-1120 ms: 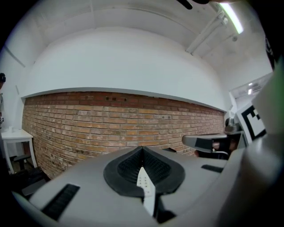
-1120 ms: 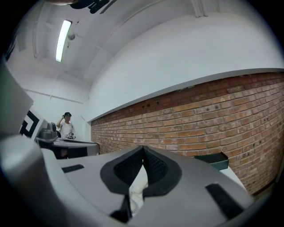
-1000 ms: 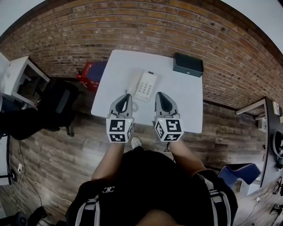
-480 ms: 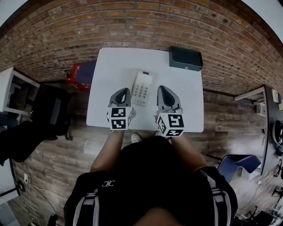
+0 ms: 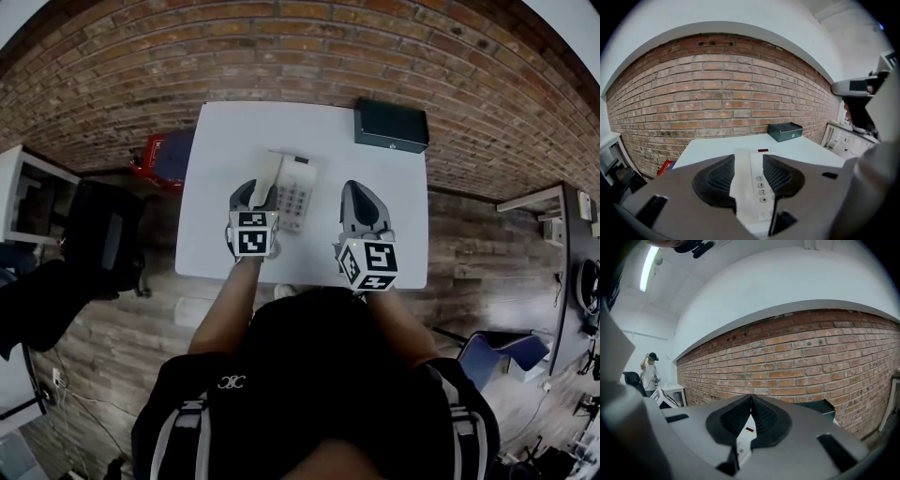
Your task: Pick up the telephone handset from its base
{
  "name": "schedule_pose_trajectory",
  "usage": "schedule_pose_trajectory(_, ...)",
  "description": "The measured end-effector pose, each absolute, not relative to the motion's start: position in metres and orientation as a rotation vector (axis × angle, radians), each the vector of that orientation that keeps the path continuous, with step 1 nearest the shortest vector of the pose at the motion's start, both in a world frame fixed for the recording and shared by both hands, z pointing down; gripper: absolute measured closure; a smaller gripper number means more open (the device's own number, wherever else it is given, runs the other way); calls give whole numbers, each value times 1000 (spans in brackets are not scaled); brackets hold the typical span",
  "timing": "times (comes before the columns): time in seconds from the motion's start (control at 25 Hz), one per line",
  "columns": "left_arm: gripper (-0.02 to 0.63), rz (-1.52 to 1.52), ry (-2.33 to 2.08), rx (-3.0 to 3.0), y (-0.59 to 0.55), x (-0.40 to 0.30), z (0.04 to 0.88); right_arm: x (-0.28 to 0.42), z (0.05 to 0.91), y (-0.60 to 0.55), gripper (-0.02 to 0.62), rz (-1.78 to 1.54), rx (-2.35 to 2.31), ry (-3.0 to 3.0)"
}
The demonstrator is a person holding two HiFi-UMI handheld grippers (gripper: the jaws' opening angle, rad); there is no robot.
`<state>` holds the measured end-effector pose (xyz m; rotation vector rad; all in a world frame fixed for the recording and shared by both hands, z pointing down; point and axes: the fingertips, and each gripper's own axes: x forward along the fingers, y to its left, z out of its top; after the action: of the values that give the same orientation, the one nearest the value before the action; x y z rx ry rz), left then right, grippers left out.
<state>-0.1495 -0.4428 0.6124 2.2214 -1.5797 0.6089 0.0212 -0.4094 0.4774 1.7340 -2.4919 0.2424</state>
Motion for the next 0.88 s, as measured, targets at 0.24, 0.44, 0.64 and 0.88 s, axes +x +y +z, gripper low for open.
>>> schedule_pose_trajectory(0.24, 347, 804, -1538, 2107, -458, -154, 656, 38, 481, -417, 597, 231, 1734, -2460)
schedule_pose_trajectory(0.44, 347, 878, -1548, 2031, -469, -163, 672, 51, 484, -423, 597, 240, 1743, -2443)
schedule_pose_trajectory(0.64, 347, 956, -1534, 2003, -477, -160, 679, 64, 492, -425, 597, 255, 1760, -2398)
schedule_pose_trajectory(0.88, 347, 995, -1512, 1954, -483, -158, 688, 77, 498, -426, 597, 281, 1762, -2372)
